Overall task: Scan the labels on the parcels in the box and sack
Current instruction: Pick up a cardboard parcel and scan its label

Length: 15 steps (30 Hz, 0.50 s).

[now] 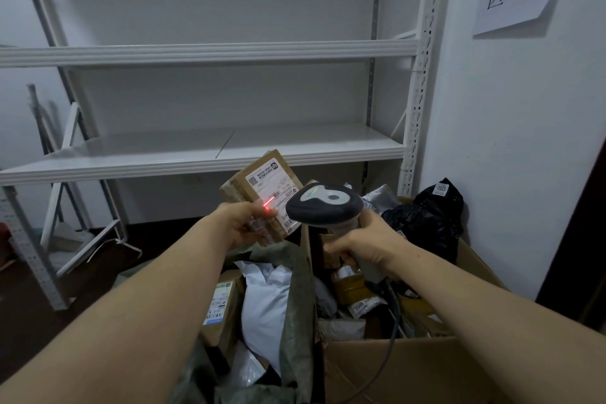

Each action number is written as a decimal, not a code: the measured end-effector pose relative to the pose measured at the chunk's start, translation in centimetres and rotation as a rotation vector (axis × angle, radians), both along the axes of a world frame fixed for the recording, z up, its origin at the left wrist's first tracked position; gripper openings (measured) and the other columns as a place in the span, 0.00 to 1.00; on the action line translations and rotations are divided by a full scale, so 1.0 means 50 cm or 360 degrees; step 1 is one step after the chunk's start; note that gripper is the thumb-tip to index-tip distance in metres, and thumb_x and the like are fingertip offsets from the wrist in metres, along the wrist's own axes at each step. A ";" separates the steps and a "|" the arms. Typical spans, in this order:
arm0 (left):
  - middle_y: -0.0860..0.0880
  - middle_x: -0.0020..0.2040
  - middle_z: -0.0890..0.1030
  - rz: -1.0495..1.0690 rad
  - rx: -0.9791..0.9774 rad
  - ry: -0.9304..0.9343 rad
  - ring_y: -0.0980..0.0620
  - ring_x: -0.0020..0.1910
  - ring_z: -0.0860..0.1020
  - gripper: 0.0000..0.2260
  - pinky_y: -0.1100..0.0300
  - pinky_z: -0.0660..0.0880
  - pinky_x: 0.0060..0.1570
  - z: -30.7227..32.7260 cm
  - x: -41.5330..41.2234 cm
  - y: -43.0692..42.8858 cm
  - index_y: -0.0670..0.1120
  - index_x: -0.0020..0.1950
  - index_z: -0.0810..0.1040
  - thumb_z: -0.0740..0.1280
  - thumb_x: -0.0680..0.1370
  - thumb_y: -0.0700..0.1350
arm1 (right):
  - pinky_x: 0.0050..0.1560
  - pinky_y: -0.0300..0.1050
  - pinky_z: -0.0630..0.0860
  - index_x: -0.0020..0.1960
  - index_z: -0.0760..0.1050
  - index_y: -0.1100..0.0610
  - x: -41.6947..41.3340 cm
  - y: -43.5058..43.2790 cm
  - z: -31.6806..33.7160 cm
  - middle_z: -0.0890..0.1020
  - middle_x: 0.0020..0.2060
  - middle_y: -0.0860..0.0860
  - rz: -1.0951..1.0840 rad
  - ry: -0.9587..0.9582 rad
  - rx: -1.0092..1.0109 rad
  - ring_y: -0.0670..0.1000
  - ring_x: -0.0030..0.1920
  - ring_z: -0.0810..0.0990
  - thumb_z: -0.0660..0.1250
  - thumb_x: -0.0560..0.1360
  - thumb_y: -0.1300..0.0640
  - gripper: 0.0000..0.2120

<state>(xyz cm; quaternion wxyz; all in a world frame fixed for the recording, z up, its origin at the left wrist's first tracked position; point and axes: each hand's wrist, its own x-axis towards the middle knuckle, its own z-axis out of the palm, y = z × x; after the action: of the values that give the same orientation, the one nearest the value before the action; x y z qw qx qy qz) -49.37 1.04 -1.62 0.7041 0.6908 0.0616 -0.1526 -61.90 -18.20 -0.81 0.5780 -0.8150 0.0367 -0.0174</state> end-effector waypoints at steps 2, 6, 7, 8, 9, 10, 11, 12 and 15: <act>0.41 0.48 0.81 -0.0003 -0.0012 0.0003 0.43 0.46 0.81 0.15 0.51 0.78 0.36 -0.001 0.001 0.001 0.41 0.51 0.76 0.73 0.68 0.32 | 0.33 0.49 0.71 0.49 0.75 0.71 0.001 0.000 -0.001 0.76 0.38 0.64 -0.0006 -0.0005 -0.0007 0.59 0.35 0.72 0.70 0.68 0.71 0.11; 0.41 0.49 0.81 0.0004 0.0005 0.0005 0.42 0.49 0.80 0.15 0.49 0.79 0.41 -0.006 0.004 0.005 0.42 0.51 0.76 0.74 0.68 0.32 | 0.33 0.47 0.71 0.46 0.76 0.67 0.005 0.002 -0.006 0.76 0.37 0.64 0.0003 -0.0001 -0.0017 0.58 0.35 0.72 0.70 0.68 0.71 0.07; 0.41 0.49 0.81 -0.0001 0.0009 0.0006 0.42 0.49 0.81 0.16 0.49 0.79 0.41 -0.007 0.004 0.005 0.42 0.51 0.76 0.74 0.67 0.32 | 0.32 0.46 0.71 0.47 0.76 0.67 0.007 0.002 -0.008 0.76 0.36 0.63 0.0011 0.0004 -0.0012 0.57 0.33 0.72 0.70 0.68 0.70 0.08; 0.41 0.50 0.81 -0.0008 0.0010 0.0012 0.42 0.49 0.81 0.16 0.49 0.79 0.41 -0.007 0.004 0.005 0.42 0.52 0.76 0.74 0.67 0.32 | 0.30 0.45 0.71 0.48 0.76 0.67 0.008 0.002 -0.010 0.76 0.34 0.61 0.0016 0.0009 -0.0001 0.56 0.31 0.72 0.70 0.68 0.70 0.09; 0.41 0.50 0.82 -0.0010 0.0012 0.0018 0.42 0.49 0.81 0.17 0.50 0.79 0.41 -0.008 0.005 0.006 0.42 0.53 0.77 0.74 0.67 0.32 | 0.28 0.43 0.70 0.48 0.76 0.67 0.010 0.002 -0.013 0.76 0.32 0.60 0.0011 0.0012 0.0021 0.55 0.29 0.72 0.70 0.68 0.70 0.09; 0.41 0.50 0.82 -0.0011 0.0011 0.0026 0.42 0.49 0.81 0.17 0.50 0.79 0.40 -0.008 0.005 0.007 0.41 0.53 0.77 0.74 0.66 0.32 | 0.27 0.42 0.70 0.48 0.76 0.67 0.012 0.002 -0.015 0.76 0.30 0.58 0.0005 0.0012 0.0048 0.53 0.28 0.71 0.70 0.68 0.70 0.09; 0.41 0.50 0.82 -0.0010 0.0007 0.0033 0.42 0.49 0.81 0.17 0.50 0.79 0.39 -0.009 0.005 0.007 0.41 0.53 0.77 0.74 0.66 0.32 | 0.25 0.40 0.70 0.47 0.76 0.66 0.013 0.002 -0.017 0.76 0.28 0.57 0.0000 0.0009 0.0074 0.52 0.27 0.71 0.70 0.68 0.70 0.09; 0.41 0.50 0.82 -0.0009 0.0008 0.0037 0.43 0.48 0.81 0.17 0.51 0.79 0.38 -0.009 0.005 0.008 0.41 0.53 0.77 0.74 0.66 0.31 | 0.25 0.40 0.69 0.46 0.76 0.65 0.014 0.002 -0.017 0.76 0.27 0.56 -0.0003 0.0003 0.0095 0.52 0.26 0.71 0.70 0.68 0.70 0.08; 0.41 0.49 0.82 -0.0003 -0.0006 0.0040 0.44 0.45 0.81 0.16 0.52 0.78 0.35 -0.011 0.004 0.009 0.41 0.52 0.77 0.73 0.67 0.31 | 0.24 0.39 0.69 0.43 0.75 0.63 0.016 0.001 -0.018 0.75 0.26 0.56 0.0002 -0.0003 0.0109 0.52 0.25 0.70 0.70 0.68 0.70 0.06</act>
<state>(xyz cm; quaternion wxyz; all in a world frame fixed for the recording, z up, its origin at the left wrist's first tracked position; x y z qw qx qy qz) -49.16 1.49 -2.16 0.7044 0.6875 0.0695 -0.1621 -61.08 -18.16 -1.73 0.6057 -0.7947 0.0363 -0.0167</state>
